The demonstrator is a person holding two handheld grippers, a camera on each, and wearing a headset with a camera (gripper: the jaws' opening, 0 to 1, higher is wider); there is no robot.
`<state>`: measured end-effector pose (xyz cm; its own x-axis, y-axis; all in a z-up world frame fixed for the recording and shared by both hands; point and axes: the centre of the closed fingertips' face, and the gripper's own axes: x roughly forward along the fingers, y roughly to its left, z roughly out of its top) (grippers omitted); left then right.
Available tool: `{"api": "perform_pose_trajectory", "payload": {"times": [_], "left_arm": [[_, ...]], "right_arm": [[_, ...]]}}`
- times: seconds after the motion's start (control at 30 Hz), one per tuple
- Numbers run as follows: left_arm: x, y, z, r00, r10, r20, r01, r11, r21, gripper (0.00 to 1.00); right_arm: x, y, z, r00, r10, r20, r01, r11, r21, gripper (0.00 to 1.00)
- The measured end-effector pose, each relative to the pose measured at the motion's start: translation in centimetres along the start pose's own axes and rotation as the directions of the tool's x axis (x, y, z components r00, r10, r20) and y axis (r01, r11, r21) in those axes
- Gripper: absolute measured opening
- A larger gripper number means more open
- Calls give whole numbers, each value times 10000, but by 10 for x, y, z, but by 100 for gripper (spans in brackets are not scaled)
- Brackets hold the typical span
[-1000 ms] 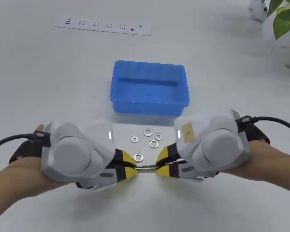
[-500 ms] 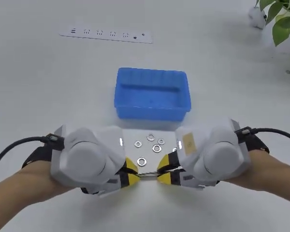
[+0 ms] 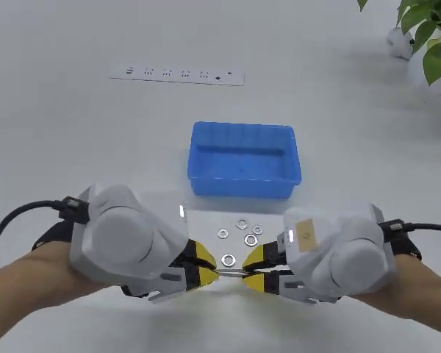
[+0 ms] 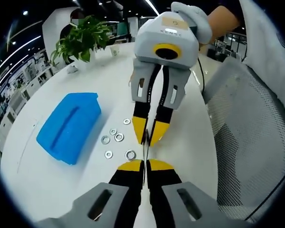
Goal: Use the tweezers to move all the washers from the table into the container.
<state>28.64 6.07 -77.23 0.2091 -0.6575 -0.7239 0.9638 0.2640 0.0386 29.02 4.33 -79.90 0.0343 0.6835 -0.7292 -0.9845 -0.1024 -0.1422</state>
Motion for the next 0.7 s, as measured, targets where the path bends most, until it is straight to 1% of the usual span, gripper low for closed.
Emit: {"api": "perform_pose_trajectory", "payload": {"times": [0.03, 0.13, 0.17, 0.2, 0.27, 0.3, 0.5, 0.6, 0.7], "left_arm": [[-1, -1, 0, 10000, -26, -10, 26, 10000, 79, 6], [2, -1, -1, 9998, -64, -173, 67, 9998, 180, 6], [2, -2, -2, 9993, -94, -351, 101, 9997, 202, 6], [3, -1, -2, 9994, -61, -347, 71, 9996, 285, 6], [1, 0, 0, 9994, -43, -330, 51, 9997, 227, 6], [-1, 0, 2, 9997, -23, -263, 29, 9997, 231, 6], [-8, -1, 14, 10000, 13, 86, -16, 9997, 242, 6], [-11, -3, 20, 9991, -2, 420, 2, 10000, 9, 6], [-11, -3, 24, 9986, -49, 522, 51, 10000, -39, 6]], "right_arm": [[0, 1, 1, 10000, 7, 93, -8, 9999, 162, 8], [2, 1, -1, 9998, -61, 192, 57, 9998, 210, 8], [2, 1, 0, 9996, -95, 265, 88, 9996, 260, 8], [2, 0, 0, 9995, -137, 301, 128, 9994, 316, 8], [1, -1, 0, 9984, -256, 504, 232, 9986, 475, 8], [0, -1, 1, 9976, -319, 619, 282, 9977, 611, 8], [-4, -2, 5, 9934, -472, 1043, 391, 9961, 788, 8], [-6, -3, 7, 9910, -480, 1253, 368, 9953, 899, 8], [-7, -1, 8, 9896, -451, 1367, 332, 9955, 884, 8]]}}
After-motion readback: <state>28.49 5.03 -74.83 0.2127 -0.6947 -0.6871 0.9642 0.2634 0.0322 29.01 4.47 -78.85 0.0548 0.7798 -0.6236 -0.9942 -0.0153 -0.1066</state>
